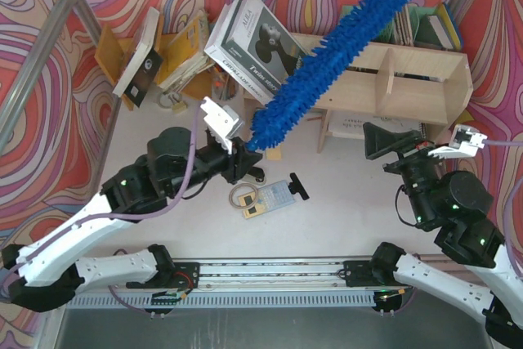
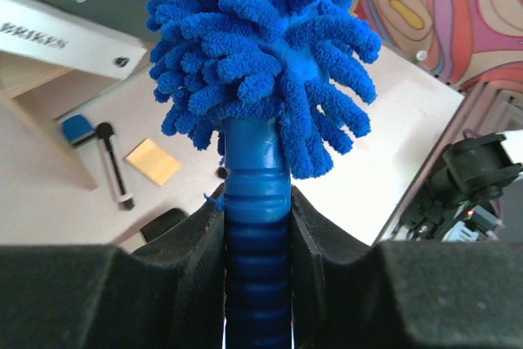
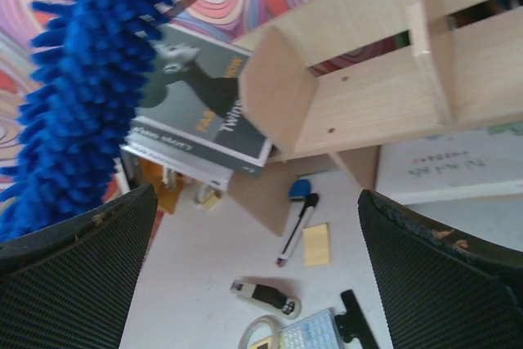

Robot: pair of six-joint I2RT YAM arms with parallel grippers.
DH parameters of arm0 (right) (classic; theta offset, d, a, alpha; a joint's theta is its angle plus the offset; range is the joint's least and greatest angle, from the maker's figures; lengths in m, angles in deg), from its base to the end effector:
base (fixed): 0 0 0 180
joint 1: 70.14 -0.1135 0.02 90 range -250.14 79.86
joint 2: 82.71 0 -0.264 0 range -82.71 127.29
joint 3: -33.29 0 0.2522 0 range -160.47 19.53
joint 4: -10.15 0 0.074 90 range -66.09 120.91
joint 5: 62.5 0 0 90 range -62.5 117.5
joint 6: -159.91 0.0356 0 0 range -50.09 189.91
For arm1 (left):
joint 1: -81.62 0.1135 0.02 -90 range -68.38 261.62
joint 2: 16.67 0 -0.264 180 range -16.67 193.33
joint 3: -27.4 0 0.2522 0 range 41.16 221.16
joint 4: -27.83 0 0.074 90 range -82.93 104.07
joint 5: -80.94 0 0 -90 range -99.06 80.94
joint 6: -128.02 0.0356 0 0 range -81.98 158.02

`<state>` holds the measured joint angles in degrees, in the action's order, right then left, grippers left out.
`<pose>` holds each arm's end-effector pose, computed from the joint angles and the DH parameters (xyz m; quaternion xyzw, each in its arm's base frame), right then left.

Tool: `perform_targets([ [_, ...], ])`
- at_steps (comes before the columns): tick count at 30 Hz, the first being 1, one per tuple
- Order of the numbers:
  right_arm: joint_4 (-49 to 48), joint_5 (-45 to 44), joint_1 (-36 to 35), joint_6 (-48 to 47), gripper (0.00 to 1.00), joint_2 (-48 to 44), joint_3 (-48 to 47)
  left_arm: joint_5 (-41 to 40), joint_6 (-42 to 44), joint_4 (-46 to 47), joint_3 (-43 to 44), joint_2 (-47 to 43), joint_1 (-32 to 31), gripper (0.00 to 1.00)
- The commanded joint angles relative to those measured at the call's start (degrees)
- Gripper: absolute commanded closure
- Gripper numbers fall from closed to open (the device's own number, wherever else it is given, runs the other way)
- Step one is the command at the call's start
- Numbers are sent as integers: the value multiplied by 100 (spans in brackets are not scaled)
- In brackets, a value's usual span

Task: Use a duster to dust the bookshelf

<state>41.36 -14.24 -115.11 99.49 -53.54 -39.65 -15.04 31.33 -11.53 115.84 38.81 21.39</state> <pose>0.0661 0.0325 0.4385 0.1972 0.6164 0.2642 0.7151 0.0979 -0.1637 0.4560 0.3043 0.6803 -0.3346 0.5768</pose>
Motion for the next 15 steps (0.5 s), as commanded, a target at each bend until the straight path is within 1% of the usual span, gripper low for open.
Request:
perform_targets([
  [1, -800, 824, 6, -250, 1, 65, 161, 546, -189, 1034, 127, 187, -60, 100],
  [3, -927, 793, 6, -87, 1, 162, 232, 494, -178, 1275, 105, 350, -192, 100],
  [7, -1469, 971, 6, 165, 1, 411, 486, 215, 33, 1351, 91, 650, -582, 100],
  [9, -1594, 1042, 1, 275, 1, 622, 452, 148, 78, 1356, 79, 757, -722, 100],
  [12, -1799, 1418, 6, 284, 1, 929, 355, 78, 22, 1414, 7, 851, -834, 100],
  [15, -1754, 1505, 6, 351, 1, 1188, 218, 121, -32, 1550, -130, 870, -902, 100],
])
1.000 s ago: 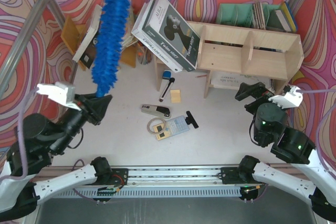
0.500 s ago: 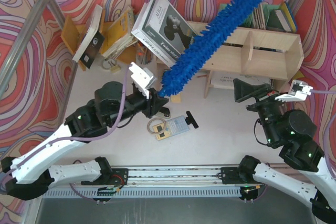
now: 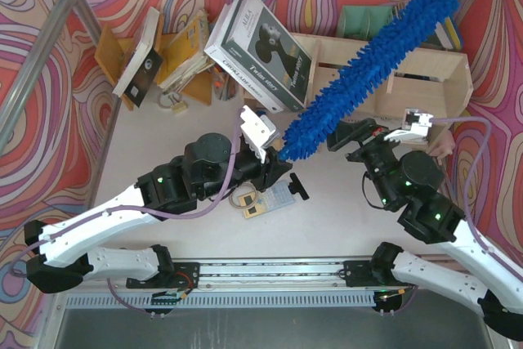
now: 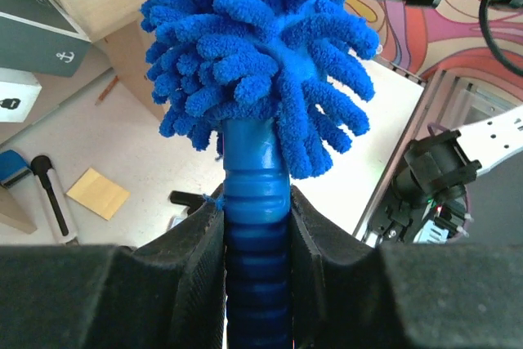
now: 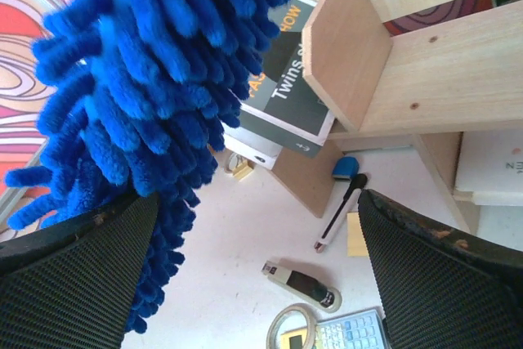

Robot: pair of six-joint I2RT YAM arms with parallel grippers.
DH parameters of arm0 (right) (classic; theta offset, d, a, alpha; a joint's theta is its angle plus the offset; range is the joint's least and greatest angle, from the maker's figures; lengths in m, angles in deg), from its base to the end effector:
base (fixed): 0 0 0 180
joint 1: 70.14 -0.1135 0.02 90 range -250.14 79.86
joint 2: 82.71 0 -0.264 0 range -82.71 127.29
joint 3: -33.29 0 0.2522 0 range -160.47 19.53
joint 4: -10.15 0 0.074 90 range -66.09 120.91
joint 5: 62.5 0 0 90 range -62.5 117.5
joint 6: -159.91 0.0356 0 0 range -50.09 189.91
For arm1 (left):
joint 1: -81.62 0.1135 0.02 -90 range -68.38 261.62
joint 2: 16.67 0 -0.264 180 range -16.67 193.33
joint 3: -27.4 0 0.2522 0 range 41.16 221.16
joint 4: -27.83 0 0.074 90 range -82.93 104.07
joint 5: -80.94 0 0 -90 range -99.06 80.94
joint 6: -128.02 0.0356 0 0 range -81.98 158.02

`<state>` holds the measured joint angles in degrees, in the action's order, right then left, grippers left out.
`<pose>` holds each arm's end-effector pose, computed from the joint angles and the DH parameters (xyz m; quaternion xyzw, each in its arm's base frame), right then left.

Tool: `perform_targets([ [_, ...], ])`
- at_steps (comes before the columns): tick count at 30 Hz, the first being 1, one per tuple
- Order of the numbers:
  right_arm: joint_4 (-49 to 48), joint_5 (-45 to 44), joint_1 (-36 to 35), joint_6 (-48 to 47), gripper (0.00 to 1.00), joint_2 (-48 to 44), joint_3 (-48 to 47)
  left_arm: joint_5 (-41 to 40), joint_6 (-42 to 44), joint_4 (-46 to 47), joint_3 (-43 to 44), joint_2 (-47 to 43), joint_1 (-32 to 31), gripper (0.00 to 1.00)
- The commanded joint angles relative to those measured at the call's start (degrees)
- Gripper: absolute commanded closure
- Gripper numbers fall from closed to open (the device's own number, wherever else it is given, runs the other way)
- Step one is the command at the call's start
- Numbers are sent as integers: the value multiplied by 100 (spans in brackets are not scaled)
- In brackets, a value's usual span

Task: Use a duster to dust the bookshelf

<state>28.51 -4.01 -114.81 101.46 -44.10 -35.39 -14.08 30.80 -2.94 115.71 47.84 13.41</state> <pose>0.1085 0.0811 0.4258 0.1398 0.6276 0.3258 0.6931 0.0941 -0.2271 0.4403 0.3546 0.6593 -0.3791 0.5439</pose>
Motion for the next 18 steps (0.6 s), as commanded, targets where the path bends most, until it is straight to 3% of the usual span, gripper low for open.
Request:
perform_targets([
  [1, -477, 473, -23, 164, 1, 294, -228, 39, -7, 725, -157, -33, -119, 100],
  [18, -71, 908, -25, -439, 5, -18, -857, -331, -163, 744, -493, 25, -165, 100],
])
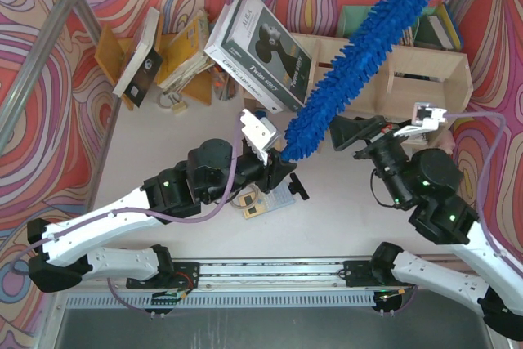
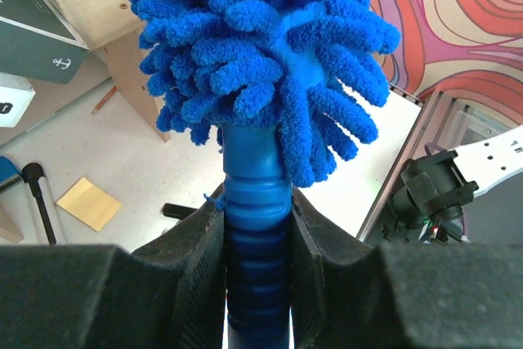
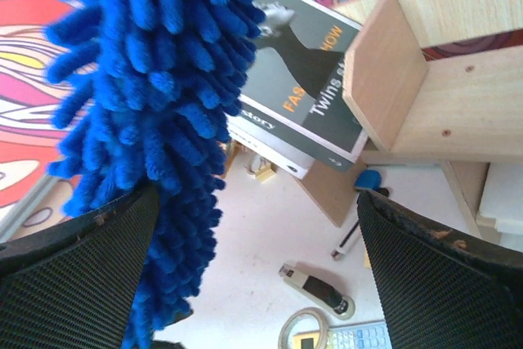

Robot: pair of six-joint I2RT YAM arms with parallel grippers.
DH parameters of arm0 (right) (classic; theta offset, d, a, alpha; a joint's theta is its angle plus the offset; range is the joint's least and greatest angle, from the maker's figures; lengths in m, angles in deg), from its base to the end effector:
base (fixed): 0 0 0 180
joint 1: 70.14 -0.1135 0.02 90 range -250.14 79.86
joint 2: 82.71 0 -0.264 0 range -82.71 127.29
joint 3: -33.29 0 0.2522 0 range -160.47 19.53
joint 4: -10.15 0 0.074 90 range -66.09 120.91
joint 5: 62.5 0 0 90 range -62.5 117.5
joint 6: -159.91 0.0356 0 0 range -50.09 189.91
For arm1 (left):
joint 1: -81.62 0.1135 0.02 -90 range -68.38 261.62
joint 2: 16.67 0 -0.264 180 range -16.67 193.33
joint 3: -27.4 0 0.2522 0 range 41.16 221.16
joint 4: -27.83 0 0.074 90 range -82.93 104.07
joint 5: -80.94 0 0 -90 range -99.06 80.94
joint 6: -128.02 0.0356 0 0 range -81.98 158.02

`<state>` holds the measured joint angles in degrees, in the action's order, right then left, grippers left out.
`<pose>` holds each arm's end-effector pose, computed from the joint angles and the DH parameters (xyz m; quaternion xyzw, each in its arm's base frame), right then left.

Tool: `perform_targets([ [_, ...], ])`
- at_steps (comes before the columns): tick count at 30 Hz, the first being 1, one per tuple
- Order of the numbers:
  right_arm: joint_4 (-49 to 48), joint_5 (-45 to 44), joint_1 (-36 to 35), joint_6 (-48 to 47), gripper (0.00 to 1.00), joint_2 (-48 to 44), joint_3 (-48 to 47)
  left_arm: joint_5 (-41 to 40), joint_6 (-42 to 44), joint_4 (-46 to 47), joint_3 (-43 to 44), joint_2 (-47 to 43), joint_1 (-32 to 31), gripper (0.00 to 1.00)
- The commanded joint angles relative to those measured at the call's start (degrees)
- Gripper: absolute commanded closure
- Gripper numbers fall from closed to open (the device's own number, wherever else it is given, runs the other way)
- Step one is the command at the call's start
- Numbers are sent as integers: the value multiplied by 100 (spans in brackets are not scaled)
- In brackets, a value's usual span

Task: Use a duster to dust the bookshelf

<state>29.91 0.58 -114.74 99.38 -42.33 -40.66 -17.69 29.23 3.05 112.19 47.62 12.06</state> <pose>0.1051 0.0810 0.4492 0.1026 0.6189 0.3463 0.6975 0.0925 -0.2330 0.4315 0.3256 0.6564 -0.3857 0.5607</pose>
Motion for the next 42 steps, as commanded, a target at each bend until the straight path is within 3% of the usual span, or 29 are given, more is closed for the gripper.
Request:
perform_targets([
  [1, -201, 402, -30, -216, 5, -197, -343, 81, -10, 166, -141, 67, -30, 100],
  [8, 155, -753, -31, 249, 5, 26, -282, 681, -98, 275, -143, 59, -33, 100],
  [13, -48, -827, -30, 306, 8, 226, -141, 927, -140, 210, -276, 40, -55, 100],
  [17, 327, -1138, -31, 628, 11, 468, -168, 1007, -222, 412, -558, -154, -78, 100],
  [26, 378, -1460, -30, 1548, 39, 368, 194, 1448, -259, 467, -800, -244, -114, 100],
  [31, 531, -1653, -31, 1965, 49, 378, 234, 1663, -272, 567, -871, -229, -151, 100],
  [42, 789, -1890, -27, 2571, 88, 261, 260, 1341, -314, 392, -977, -100, -167, 100],
])
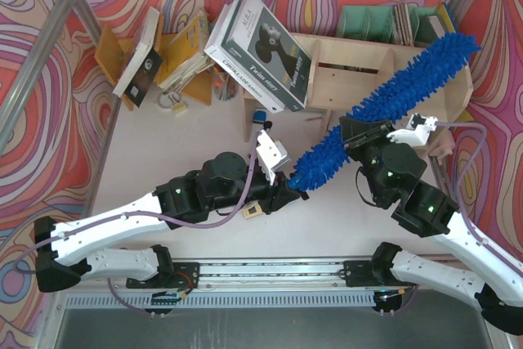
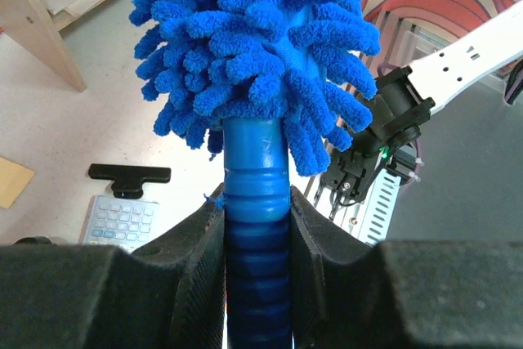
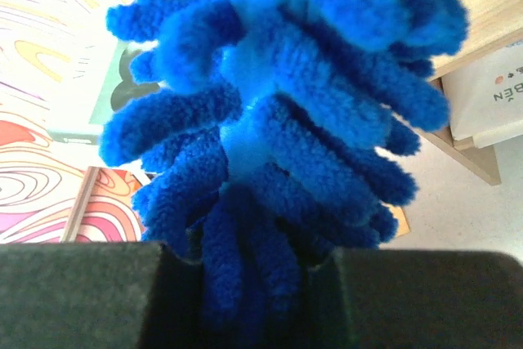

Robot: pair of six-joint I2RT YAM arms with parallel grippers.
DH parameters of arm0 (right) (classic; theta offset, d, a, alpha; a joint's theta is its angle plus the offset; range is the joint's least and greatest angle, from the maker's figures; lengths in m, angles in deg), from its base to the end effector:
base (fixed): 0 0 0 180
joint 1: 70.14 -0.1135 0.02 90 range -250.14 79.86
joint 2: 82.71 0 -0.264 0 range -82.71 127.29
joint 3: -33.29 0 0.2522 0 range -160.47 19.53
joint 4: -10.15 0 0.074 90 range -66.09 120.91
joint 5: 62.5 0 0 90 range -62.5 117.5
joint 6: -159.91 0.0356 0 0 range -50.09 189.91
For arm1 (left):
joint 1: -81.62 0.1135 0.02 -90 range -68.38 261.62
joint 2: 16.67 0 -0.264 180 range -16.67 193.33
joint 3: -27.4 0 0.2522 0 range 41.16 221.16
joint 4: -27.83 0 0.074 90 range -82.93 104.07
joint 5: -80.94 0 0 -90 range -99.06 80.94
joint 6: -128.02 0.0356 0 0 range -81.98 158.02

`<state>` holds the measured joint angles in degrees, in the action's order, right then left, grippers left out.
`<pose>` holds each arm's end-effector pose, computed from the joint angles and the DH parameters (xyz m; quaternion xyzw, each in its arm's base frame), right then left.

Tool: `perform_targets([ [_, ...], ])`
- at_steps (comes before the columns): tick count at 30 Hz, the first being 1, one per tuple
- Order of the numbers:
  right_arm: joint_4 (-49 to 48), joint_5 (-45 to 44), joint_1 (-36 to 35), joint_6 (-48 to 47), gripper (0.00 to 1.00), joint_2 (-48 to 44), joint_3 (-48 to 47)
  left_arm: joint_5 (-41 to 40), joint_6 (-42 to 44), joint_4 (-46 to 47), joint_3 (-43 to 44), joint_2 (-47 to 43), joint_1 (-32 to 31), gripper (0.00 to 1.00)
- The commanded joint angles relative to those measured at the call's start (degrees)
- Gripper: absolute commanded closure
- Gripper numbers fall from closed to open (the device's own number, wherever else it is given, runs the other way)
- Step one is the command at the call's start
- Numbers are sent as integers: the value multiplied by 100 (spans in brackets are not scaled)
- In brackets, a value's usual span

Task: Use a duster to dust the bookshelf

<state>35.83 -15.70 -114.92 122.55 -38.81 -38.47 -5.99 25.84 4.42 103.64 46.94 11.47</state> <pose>0.1255 0.0902 0.4182 0.3088 0.6251 0.3348 0.6338 0.0853 -0.2418 0.3846 0.3881 0.6654 -0.4350 0.4662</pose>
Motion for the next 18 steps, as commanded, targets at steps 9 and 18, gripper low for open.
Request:
perform_targets([
  [9, 309, -437, -14, 1368, 100, -33, 160, -495, -143, 388, -449, -107, -106, 88],
  [18, 348, -607, -14, 2270, 100, -178, 501, -775, -177, 361, -583, -86, -110, 74],
])
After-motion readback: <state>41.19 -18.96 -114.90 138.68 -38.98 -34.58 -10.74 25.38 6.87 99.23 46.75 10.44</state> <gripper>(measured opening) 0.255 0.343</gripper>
